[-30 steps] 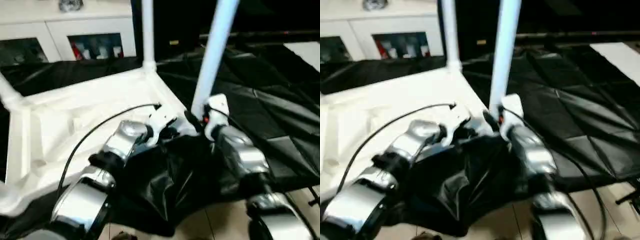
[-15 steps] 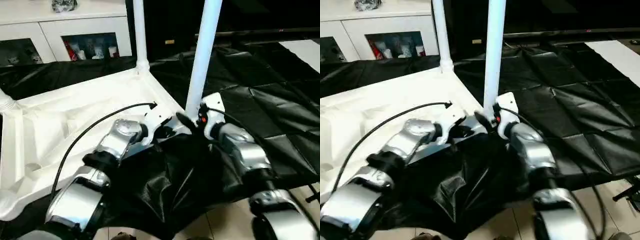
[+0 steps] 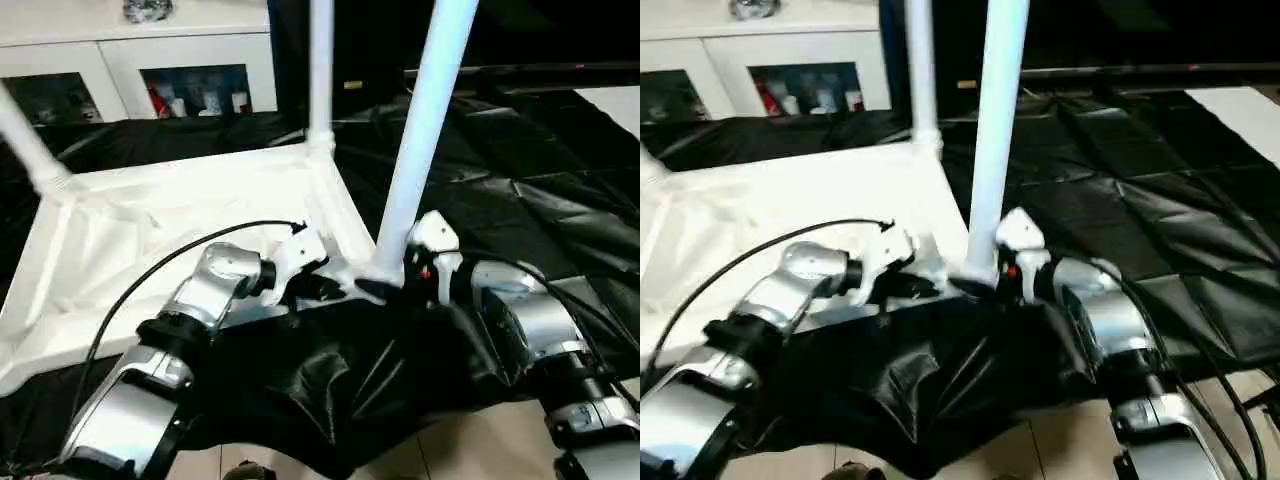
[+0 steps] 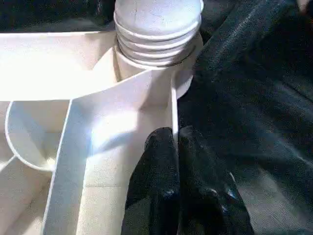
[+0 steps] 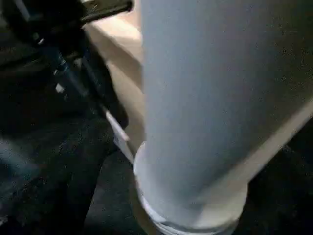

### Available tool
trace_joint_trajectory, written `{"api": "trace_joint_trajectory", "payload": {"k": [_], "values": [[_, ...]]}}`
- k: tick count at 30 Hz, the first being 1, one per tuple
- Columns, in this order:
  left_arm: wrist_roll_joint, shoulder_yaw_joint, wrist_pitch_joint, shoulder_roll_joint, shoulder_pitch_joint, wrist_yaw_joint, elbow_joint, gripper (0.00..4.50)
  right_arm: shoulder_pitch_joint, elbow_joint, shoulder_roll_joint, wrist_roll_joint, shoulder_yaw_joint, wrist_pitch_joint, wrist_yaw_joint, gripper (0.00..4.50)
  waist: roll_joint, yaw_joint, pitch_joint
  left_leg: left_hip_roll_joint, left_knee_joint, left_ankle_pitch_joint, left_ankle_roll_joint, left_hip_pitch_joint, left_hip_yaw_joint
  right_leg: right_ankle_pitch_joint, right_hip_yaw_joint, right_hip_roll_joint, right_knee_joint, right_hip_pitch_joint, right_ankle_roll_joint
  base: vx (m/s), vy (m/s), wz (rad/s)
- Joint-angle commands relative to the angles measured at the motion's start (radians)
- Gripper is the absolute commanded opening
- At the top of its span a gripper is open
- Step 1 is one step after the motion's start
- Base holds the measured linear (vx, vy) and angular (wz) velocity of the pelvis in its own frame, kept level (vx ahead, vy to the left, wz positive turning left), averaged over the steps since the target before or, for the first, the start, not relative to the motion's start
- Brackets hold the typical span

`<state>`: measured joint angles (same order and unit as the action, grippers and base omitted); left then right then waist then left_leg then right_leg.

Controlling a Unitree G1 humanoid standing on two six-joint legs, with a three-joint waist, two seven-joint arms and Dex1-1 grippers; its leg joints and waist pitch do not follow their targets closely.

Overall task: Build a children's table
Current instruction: Rotate leg to tighten

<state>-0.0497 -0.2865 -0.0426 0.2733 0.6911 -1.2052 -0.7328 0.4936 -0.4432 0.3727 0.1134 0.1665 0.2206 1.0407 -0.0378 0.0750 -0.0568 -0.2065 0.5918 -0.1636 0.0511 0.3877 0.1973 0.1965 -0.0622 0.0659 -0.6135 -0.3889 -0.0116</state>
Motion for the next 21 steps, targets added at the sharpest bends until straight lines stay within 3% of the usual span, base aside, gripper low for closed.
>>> {"api": "trace_joint_trajectory", "payload": {"k": [1,6,12,13,21], "values": [[0.024,-0.016,0.022,0.007,0.002,-0.050,0.052,0.00,-0.010,0.031,0.009,0.014,0.012,0.019,0.035,3.97,0.010,-0.001,0.073,-0.034,-0.059,-0.187,-0.063,-0.026,-0.015,0.140,0.044,0.074,0.072,0.040,-0.249,0.000,0.000,0.00],[0.016,-0.020,0.029,0.037,-0.018,-0.075,0.065,0.00,-0.030,0.060,0.026,0.025,0.010,0.024,0.066,3.52,0.010,0.011,0.073,-0.035,-0.060,-0.183,-0.055,-0.027,-0.016,0.140,0.045,0.076,0.071,0.040,-0.238,0.000,0.000,0.00],[0.024,-0.023,0.012,0.047,-0.031,-0.090,0.096,0.00,-0.039,0.066,0.034,0.038,0.009,0.027,0.080,3.05,0.011,0.010,0.073,-0.033,-0.060,-0.181,-0.050,-0.026,-0.015,0.152,0.045,0.075,0.072,0.040,-0.234,0.000,0.000,0.00],[0.024,-0.023,0.012,0.046,-0.031,-0.090,0.097,0.00,-0.039,0.066,0.034,0.038,0.009,0.028,0.081,2.81,0.011,0.010,0.074,-0.034,-0.059,-0.176,-0.051,-0.026,-0.016,0.143,0.045,0.075,0.071,0.039,-0.235,0.000,0.000,0.00],[0.030,0.002,-0.028,-0.018,-0.006,0.016,0.070,0.00,-0.065,0.066,-0.024,0.042,0.007,0.050,0.013,2.70,0.014,0.010,0.072,-0.032,-0.059,-0.177,-0.053,-0.026,-0.015,0.152,0.045,0.076,0.073,0.038,-0.236,0.000,0.000,0.00]]}}
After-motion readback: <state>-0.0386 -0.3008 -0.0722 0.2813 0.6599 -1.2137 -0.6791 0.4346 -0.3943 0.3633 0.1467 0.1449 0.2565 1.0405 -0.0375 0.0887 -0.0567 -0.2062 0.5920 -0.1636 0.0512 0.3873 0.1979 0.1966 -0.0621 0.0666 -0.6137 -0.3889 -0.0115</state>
